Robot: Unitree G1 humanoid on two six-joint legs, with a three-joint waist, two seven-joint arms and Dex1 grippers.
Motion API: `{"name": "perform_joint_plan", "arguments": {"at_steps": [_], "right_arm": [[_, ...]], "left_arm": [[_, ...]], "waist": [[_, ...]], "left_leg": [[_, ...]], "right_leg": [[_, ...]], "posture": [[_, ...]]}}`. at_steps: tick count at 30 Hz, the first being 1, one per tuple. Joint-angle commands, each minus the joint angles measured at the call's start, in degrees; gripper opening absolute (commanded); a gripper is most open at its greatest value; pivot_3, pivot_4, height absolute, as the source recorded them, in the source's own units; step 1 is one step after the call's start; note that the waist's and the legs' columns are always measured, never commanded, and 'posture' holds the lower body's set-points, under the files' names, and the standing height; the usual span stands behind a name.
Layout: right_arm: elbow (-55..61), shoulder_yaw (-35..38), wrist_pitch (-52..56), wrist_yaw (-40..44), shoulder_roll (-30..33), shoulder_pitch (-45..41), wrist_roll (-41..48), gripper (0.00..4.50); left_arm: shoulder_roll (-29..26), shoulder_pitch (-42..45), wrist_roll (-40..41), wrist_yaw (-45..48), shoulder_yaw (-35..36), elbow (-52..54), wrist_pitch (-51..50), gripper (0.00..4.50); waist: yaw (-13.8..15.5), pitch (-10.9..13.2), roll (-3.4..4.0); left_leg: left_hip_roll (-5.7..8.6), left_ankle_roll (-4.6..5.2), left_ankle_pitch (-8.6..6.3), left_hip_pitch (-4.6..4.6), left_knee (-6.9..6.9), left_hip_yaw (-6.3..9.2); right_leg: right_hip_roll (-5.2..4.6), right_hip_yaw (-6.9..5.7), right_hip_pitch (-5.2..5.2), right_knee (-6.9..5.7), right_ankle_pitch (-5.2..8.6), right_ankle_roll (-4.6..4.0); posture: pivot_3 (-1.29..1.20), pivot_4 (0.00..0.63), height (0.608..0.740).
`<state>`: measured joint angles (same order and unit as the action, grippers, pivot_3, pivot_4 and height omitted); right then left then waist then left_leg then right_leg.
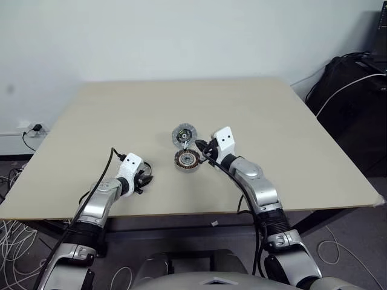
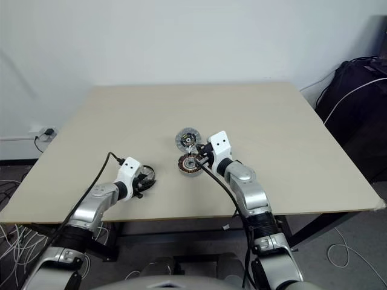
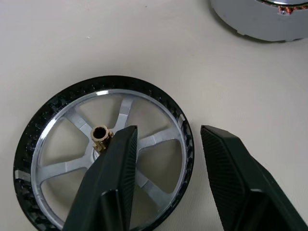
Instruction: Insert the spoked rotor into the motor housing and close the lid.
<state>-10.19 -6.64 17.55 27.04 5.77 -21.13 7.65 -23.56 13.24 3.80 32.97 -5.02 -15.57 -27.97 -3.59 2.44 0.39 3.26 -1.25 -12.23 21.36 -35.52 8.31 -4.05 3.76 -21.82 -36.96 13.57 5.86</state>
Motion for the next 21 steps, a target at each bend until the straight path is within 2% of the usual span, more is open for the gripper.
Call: {"name": "perform_joint_plan", "arguments": {"at_steps": [1,4,14,21], "right_arm": [[2.1,1.0,-1.2,-0.4,-0.2,-0.8,0.9,0.00],[2.1,1.1,-1.1,-0.5,-0.1,-0.8,0.9,0.00],[1.7,1.1,-1.2,-0.4,0.3,-0.9,1.0,0.00],[1.5,0.9,-1.2,-0.3,0.6,-1.0,1.1,0.00]], "left_arm": [[-0.5,1.0,-0.5,-0.1,0.1,-0.5,0.4,1.00],[-0.4,1.1,-0.5,-0.2,0.1,-0.7,0.5,0.02],[-0.2,1.4,0.3,-0.8,1.2,1.0,1.4,0.02],[3.9,4.8,5.5,-3.1,5.8,7.3,2.5,0.02]], "waist": [[-0.1,0.0,0.00],[-0.2,0.0,0.07],[0.0,-0.1,0.14],[0.2,-0.1,0.10]], "left_leg": [[0.00,0.00,0.00,0.00,0.00,-0.01],[-0.01,0.00,0.00,0.00,0.04,0.00],[-0.01,0.00,0.01,-0.02,0.00,0.00],[0.00,0.01,0.02,0.20,-0.01,0.02]], "right_leg": [[0.00,0.00,-0.01,0.01,0.00,0.01],[0.00,0.01,-0.01,0.01,0.00,0.00],[0.00,0.00,0.01,0.00,0.00,-0.01],[0.00,0.00,-0.07,0.03,-0.04,0.04]], "posture": [[0.00,0.000,0.740],[0.00,0.000,0.740],[0.00,0.000,0.740],[0.00,0.000,0.740]]}}
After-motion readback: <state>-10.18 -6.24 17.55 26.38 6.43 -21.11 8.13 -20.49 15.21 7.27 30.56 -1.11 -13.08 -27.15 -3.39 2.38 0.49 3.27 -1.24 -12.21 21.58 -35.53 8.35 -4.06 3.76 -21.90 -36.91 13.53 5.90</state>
